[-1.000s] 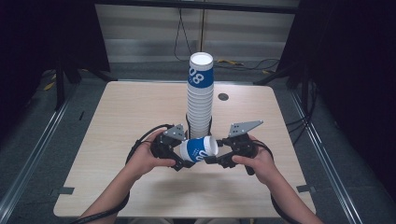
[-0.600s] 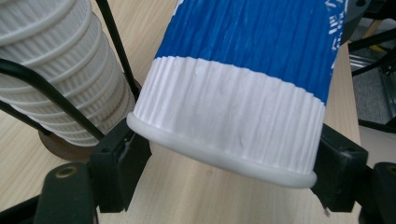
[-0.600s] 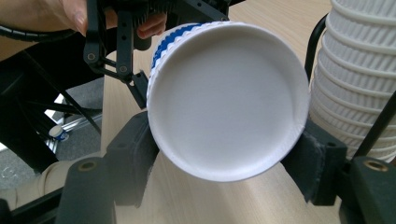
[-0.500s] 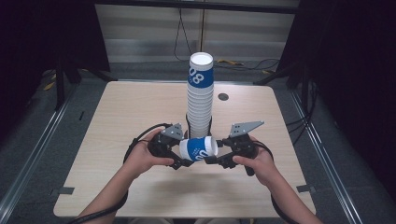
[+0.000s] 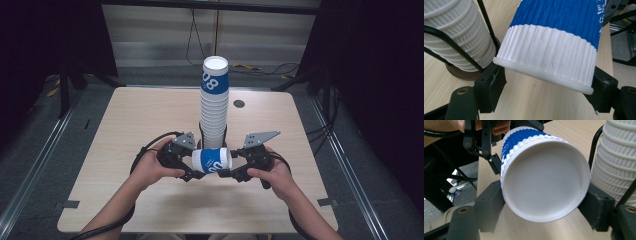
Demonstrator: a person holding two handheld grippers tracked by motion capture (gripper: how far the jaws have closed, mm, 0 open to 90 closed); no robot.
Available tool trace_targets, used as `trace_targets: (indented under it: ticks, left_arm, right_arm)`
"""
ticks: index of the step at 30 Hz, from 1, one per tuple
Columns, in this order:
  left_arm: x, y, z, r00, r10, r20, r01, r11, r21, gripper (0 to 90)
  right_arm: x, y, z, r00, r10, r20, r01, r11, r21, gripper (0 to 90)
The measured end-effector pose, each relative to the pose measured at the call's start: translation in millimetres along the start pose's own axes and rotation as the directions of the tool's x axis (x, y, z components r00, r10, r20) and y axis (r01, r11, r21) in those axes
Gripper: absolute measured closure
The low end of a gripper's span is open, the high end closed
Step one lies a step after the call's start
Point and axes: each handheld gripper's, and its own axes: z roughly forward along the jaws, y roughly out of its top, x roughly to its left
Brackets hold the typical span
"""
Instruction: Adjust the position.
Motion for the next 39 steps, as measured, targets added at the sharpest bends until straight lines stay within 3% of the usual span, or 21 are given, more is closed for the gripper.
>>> trace_targets:
  ticks: [9,21,29,39]
  left_arm:
    - [0.0,1.4,-0.8,1.0000,0.001,0.006,-0.001,0.9998,0.018,25.0]
    - [0.4,0.2,-1.8,0.9999,-0.003,0.014,0.002,0.9977,0.067,25.0]
    - [-1.5,2.4,-0.5,0.9999,0.002,0.012,-0.004,0.9922,0.125,25.0]
    - [-3.0,4.7,2.0,0.9998,0.021,0.005,-0.021,0.9768,0.213,25.0]
  right_arm:
    - [1.2,0.1,-0.6,0.9995,-0.030,0.012,0.030,0.999,0.018,20.0]
    - [1.8,-1.7,-0.7,0.9959,-0.080,0.042,0.075,0.992,0.097,14.5]
    - [3.0,-1.5,-1.4,0.9913,-0.121,0.052,0.111,0.980,0.164,13.4]
    - [4.4,-0.9,-1.5,0.9836,-0.171,0.057,0.153,0.958,0.241,13.5]
